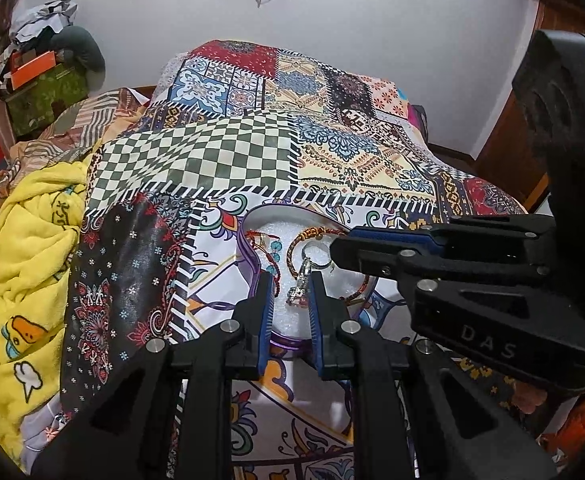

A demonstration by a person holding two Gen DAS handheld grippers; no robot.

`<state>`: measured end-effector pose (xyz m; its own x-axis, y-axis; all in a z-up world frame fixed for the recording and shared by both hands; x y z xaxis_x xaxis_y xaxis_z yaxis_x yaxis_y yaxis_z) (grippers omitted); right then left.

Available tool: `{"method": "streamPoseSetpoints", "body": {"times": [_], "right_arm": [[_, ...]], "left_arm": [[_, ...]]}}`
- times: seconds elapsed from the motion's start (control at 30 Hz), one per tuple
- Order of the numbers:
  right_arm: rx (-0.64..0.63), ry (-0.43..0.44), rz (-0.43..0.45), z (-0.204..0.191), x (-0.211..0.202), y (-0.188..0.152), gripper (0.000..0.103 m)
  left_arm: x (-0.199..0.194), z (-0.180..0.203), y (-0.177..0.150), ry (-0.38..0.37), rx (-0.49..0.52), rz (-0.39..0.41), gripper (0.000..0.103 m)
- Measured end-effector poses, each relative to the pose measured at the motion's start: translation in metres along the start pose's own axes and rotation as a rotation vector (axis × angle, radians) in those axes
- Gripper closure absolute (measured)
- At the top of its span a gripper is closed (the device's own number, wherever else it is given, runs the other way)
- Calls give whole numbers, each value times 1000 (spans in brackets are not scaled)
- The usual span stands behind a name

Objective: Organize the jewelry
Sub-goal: 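Open both grippers to drop the keychain and ring into the tin, then move both tools back to the last keychain and ring beside the tin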

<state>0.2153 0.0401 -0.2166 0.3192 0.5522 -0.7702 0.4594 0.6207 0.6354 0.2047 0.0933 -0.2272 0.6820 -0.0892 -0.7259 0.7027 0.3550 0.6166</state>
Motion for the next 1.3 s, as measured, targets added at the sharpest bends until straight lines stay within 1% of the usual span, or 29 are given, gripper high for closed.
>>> {"method": "streamPoseSetpoints", "body": {"times": [0.07, 0.17, 0.23, 0.3, 0.4, 0.53, 0.63, 0.9, 0.97, 1.1, 1.17, 1.3], "right_arm": [[-3, -1, 0, -1, -3, 0, 89], [3, -11, 9, 0, -11, -1, 82], [13, -15, 17, 2, -16, -2, 73], [18, -27, 27, 3, -22, -3, 71], [22, -50, 42, 7, -35, -5, 71], [37, -79, 66, 13, -55, -8, 71], [53, -102, 80, 21, -69, -14, 71], [106, -173, 81, 44, -104, -43, 71], [125, -188, 80, 51, -111, -53, 71], [151, -205, 70, 59, -119, -68, 71], [167, -211, 61, 64, -121, -76, 71], [191, -209, 45, 72, -121, -92, 71]], "left_arm": [[-2, -2, 2, 5, -6, 2, 87], [-6, -5, 4, 16, -20, 7, 80], [-10, -6, 5, 17, -29, 11, 78], [-13, -6, 5, 21, -32, 14, 77], [-21, -4, 6, 26, -29, 22, 77], [-36, 2, 8, 28, -20, 45, 71], [-48, 9, 9, 25, -8, 64, 71], [-63, 37, 3, 5, 39, 71, 69], [-63, 46, -2, -7, 49, 62, 68], [-51, 65, -14, -36, 71, 15, 67], [-42, 74, -21, -54, 83, -18, 67], [-19, 90, -36, -57, 115, -74, 67]]}}
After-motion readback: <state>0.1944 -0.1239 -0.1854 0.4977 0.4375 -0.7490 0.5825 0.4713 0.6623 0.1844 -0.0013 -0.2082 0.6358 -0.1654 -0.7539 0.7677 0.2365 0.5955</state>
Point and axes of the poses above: each gripper's, at about its wrist camera, not at the fingertips, and x roughly the way its jaws point, z to its right, y to its top, the point moved 6 cm from there along x, roughly the way its jaws point, and after that the axes turned 12 degrees about -x, right-handed, at the moved point
